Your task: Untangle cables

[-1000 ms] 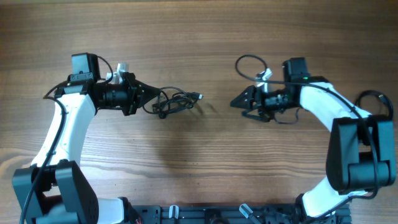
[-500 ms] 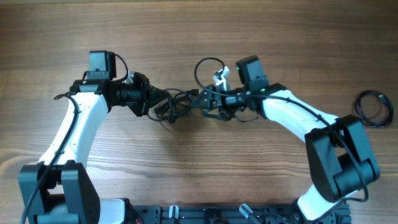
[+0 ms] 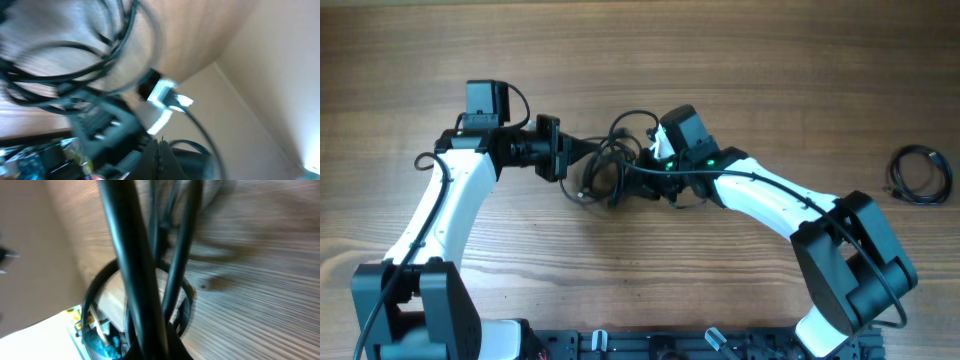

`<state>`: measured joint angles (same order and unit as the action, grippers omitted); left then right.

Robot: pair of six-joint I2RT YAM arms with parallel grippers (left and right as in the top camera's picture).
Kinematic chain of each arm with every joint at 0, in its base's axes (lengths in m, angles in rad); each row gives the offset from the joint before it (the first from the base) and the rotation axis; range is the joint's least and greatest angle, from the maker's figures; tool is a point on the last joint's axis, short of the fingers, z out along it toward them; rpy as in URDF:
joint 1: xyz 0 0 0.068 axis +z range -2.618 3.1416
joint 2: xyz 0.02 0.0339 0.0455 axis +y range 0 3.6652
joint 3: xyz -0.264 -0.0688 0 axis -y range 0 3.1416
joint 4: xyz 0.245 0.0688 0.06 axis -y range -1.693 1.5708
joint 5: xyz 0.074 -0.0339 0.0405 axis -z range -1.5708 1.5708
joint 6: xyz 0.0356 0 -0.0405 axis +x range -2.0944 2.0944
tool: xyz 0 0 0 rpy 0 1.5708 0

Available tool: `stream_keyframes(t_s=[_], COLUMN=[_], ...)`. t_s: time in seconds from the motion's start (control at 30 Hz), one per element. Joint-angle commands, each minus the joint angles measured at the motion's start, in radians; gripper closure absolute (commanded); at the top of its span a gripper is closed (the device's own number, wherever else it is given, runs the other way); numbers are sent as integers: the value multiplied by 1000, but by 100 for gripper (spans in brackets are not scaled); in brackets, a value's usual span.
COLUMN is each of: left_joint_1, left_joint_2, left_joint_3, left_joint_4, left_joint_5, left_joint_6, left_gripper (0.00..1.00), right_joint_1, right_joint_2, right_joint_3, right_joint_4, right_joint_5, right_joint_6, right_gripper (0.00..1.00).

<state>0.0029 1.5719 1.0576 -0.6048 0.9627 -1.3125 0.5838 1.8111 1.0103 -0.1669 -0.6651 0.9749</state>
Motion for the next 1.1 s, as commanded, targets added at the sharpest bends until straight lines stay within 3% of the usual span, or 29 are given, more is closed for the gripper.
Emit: stream_keyframes(t_s=[0.0, 0.1, 0.17, 0.2, 0.27, 0.33, 0.4, 0.43, 0.53, 0.67, 0.83, 0.93, 1.07], left_joint_1=[6, 6, 6, 5, 5, 5, 5, 5, -11, -66, -118, -140, -183], left_joint_2=[-3, -3, -3, -3, -3, -3, -3, -3, -1, -1, -1, -1, 0], left_joint_3=[3, 3, 3, 3, 3, 3, 3, 3, 3, 3, 3, 3, 0], left_joint_4=[80, 152, 150, 149, 148, 122, 67, 18, -93, -126, -83, -97, -169], left_joint_5=[47, -5, -100, -132, -146, -146, -188, -240, -395, -438, -438, -478, -531], left_joint_6=[-116, -124, -64, 3, 272, 492, 592, 618, 694, 812, 812, 812, 885], left_gripper=[96, 96, 96, 93, 84, 67, 57, 57, 62, 61, 58, 58, 58], right_joint_1=[8, 8, 8, 8, 6, 1, -13, -22, -48, -66, -48, -21, 1], right_joint_2=[-12, -12, -12, -12, -12, -12, -12, -12, -12, -14, -14, -14, -14], right_joint_3=[2, 2, 2, 2, 3, 3, 3, 3, 4, 14, 13, 8, 8], right_joint_4=[-71, -163, -180, -178, -166, -155, -165, -186, -216, -220, -227, -255, -268], right_joint_5=[131, 199, 190, 168, 125, 101, 114, 140, 126, -19, -91, -19, 73], right_joint_6=[-113, -195, -254, -294, -296, -294, -327, -349, -406, -426, -464, -451, -451], right_gripper=[96, 96, 96, 96, 92, 77, 66, 60, 56, 51, 53, 63, 63])
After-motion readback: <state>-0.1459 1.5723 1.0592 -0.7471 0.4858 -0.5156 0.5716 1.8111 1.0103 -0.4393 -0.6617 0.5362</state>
